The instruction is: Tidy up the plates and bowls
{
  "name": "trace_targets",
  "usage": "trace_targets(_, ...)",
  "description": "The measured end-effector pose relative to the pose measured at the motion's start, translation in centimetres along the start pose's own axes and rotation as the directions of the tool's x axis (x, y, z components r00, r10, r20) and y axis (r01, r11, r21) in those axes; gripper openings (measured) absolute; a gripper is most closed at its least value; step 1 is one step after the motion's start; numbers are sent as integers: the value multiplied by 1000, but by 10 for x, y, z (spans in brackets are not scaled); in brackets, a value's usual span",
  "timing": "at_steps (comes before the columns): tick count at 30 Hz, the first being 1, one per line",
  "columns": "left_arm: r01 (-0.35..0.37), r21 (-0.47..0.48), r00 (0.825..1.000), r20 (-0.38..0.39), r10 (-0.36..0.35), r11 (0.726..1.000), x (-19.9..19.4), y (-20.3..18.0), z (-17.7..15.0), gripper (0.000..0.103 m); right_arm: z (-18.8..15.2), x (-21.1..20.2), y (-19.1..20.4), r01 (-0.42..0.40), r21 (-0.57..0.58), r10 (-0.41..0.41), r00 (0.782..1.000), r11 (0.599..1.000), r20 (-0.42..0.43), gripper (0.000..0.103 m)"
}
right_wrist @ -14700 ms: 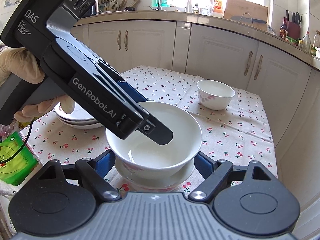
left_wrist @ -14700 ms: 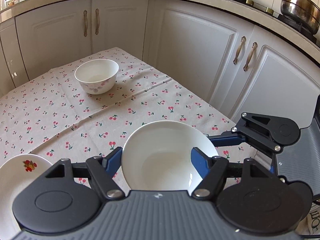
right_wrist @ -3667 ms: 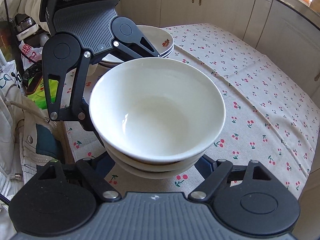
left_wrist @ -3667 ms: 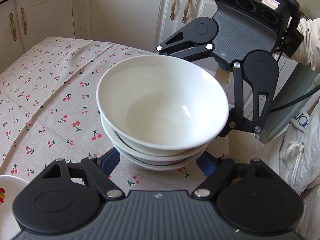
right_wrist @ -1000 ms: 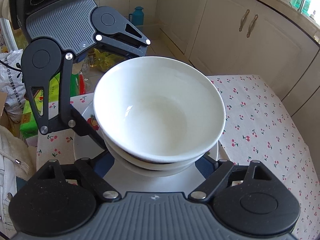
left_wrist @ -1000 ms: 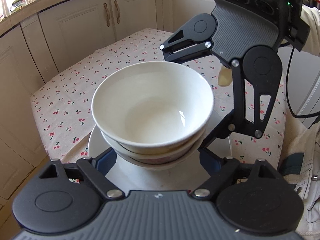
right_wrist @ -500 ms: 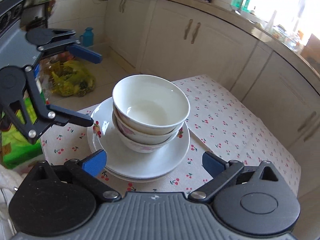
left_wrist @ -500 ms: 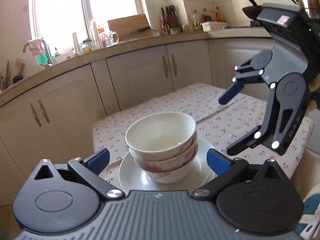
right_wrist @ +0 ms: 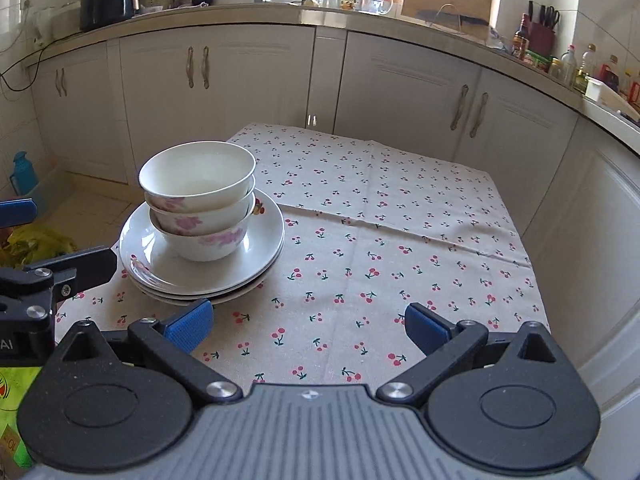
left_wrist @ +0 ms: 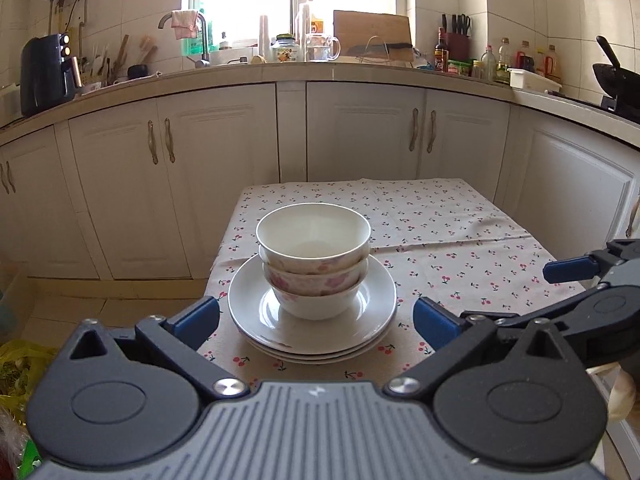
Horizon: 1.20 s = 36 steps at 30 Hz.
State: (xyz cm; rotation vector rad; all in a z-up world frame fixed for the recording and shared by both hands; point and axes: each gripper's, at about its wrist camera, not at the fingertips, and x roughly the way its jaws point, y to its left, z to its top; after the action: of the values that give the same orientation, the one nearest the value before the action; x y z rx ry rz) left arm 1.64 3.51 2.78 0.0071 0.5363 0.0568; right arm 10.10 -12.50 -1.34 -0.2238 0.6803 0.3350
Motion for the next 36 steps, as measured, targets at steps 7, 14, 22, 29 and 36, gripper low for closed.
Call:
trace_targets(7, 7, -16, 1000, 28, -7, 1000, -16, -3, 0, 102, -8, -19, -2, 24, 30, -25, 999, 999, 38, 103)
trace_targets(14, -1, -62, 1000, 23, 2, 998, -17, 0, -2, 102, -7, -25, -2, 42, 39, -44, 997, 998, 64, 103)
trace_targets(22, -5, -75, 1000, 10, 6, 997, -14, 0, -3, 102, -6, -28, -6, 46, 54, -50, 996, 997, 77, 103)
trace_targets(29, -9, -77, 1000, 9, 9, 997, -14, 0, -3, 102, -7, -30, -3, 46, 46, -50, 995, 998, 83, 103)
trace_targets(36, -10, -79, 1000, 7, 11, 997, -14, 1, -3, 102, -7, -31, -3, 47, 44, -51, 995, 998, 87, 103)
